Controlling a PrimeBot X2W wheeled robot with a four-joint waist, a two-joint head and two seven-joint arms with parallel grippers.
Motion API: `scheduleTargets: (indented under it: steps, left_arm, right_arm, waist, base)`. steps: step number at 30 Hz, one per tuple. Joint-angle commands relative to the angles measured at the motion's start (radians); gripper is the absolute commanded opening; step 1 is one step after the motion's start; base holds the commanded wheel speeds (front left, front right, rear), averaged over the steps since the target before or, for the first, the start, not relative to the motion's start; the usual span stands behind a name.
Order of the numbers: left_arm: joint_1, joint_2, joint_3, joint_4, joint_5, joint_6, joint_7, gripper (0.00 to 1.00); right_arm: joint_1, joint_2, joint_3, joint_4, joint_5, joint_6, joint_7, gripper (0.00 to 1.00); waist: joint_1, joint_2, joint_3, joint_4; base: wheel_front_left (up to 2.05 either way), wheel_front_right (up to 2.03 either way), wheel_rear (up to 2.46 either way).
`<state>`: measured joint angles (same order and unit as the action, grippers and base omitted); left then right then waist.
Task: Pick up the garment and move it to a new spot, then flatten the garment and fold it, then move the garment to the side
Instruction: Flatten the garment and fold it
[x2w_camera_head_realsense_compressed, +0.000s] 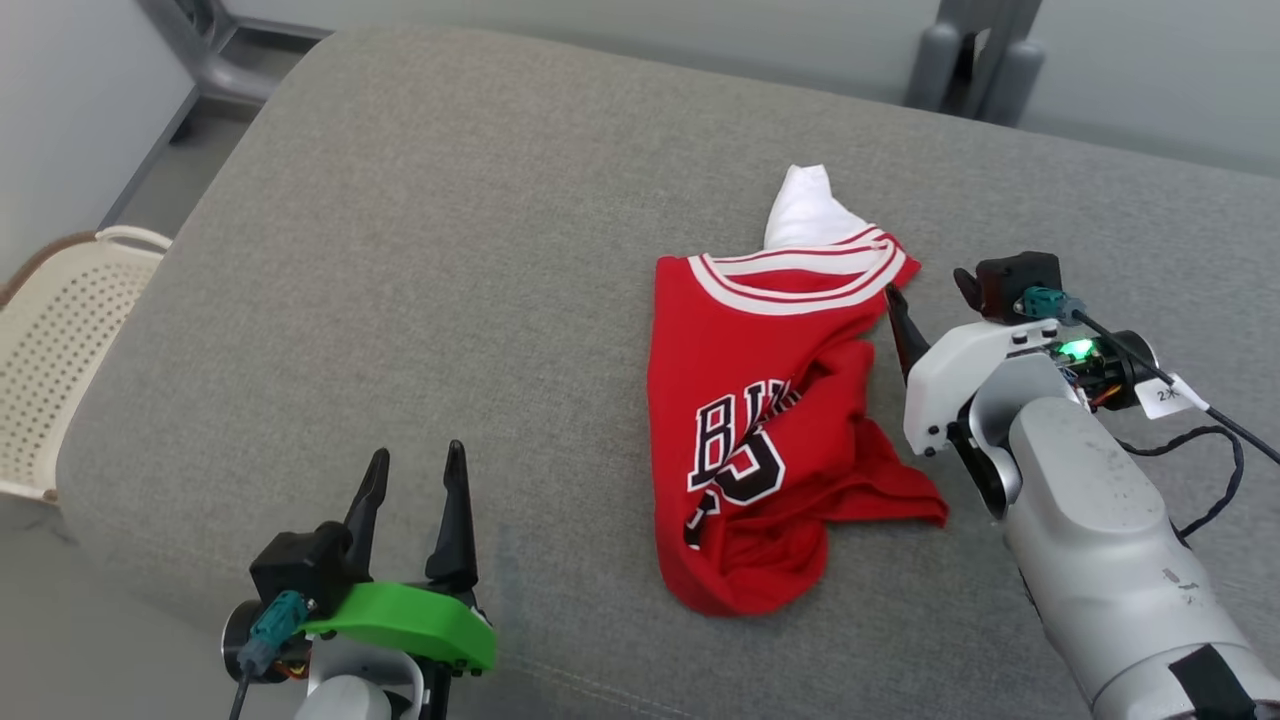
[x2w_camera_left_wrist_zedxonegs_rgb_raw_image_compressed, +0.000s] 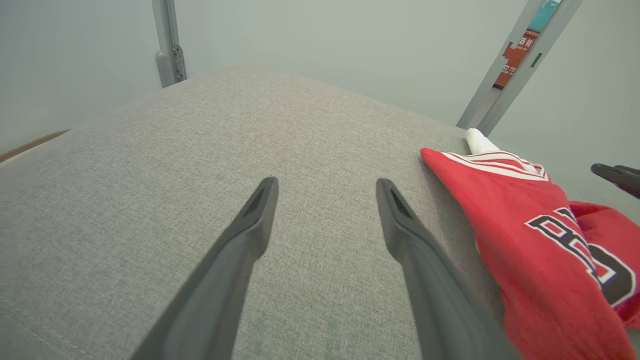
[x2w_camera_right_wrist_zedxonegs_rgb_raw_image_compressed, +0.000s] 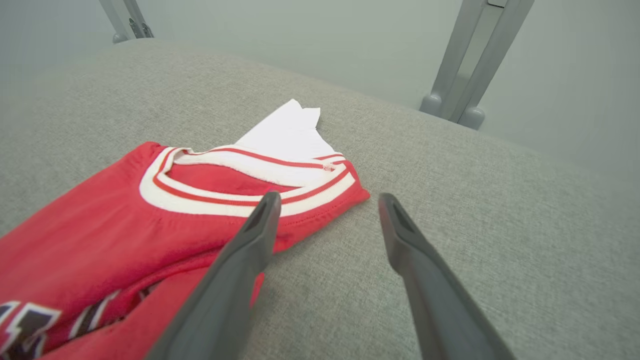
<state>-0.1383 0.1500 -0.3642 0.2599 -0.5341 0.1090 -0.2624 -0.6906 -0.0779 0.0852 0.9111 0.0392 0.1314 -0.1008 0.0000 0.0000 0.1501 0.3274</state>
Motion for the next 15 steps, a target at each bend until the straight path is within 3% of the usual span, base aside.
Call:
scheduleTargets:
  steps: [1,12,13,15]
  left_arm:
    - [-0.022,-0.008,0.003,0.001,0.017,-0.007,-0.002,1.0]
    - [-0.038,-0.056,0.036,0.022,0.048,-0.042,-0.003,1.0]
    - [-0.038,-0.059,0.038,0.024,0.052,-0.046,-0.003,1.0]
    - [-0.038,-0.064,0.043,0.028,0.057,-0.05,-0.003,1.0]
  right_arm:
    - [-0.026,-0.006,-0.007,0.026,-0.014,-0.001,0.009,1.0]
    - [-0.126,0.012,-0.043,0.234,-0.006,-0.002,0.081,0.99]
    - [-0.131,0.015,-0.041,0.243,-0.007,-0.002,0.079,0.53]
    - [-0.142,0.019,-0.033,0.259,-0.004,-0.001,0.069,0.21]
  waist:
    - [0.0,0.0,0.082,0.082]
    - [0.0,0.0,0.116,0.108]
    - [0.0,0.0,0.117,0.108]
    - [0.0,0.0,0.118,0.104]
  base:
    - [0.0,0.0,0.0]
    - [0.0,0.0,0.0]
    - [0.0,0.0,0.0]
    - [0.0,0.0,0.0]
